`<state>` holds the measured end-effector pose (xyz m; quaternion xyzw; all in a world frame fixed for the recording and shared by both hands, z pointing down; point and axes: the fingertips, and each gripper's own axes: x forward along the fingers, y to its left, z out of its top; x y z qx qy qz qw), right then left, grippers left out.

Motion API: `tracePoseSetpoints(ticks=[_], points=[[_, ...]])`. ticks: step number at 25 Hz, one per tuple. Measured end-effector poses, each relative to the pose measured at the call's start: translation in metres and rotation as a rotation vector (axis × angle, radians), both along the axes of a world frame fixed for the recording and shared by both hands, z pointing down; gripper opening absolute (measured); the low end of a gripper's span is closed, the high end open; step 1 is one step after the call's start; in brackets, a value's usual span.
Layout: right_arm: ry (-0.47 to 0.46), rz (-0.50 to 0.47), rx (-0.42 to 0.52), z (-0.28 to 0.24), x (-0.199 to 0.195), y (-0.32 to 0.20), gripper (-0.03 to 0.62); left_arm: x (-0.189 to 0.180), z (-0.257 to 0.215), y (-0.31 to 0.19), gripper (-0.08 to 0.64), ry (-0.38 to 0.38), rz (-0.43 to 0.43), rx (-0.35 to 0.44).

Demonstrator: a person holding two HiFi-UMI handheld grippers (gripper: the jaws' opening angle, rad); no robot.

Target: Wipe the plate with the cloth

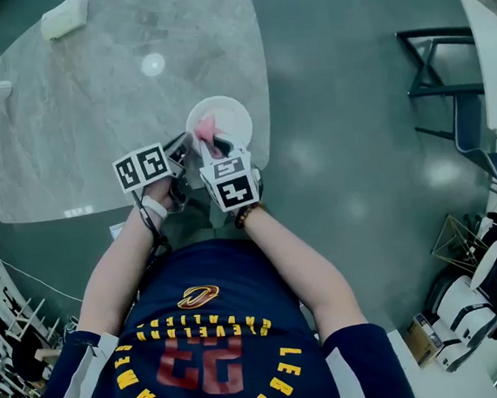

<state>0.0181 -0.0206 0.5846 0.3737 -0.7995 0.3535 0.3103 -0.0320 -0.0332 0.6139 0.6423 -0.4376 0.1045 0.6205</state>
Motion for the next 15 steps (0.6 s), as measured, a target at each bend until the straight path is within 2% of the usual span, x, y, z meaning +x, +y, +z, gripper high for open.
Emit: tracePoseSetpoints(ticks=[6, 15], points=[[0.029, -0.07, -0.025, 0.011, -0.023, 0.013, 0.041, -0.008, 0.001, 0.003, 0.032, 0.021, -0.025, -0.004], [0.049, -0.022, -0.034, 0.016, 0.008, 0.011, 0.041, -0.008, 0.0, 0.002, 0.032, 0.006, -0.007, -0.005]])
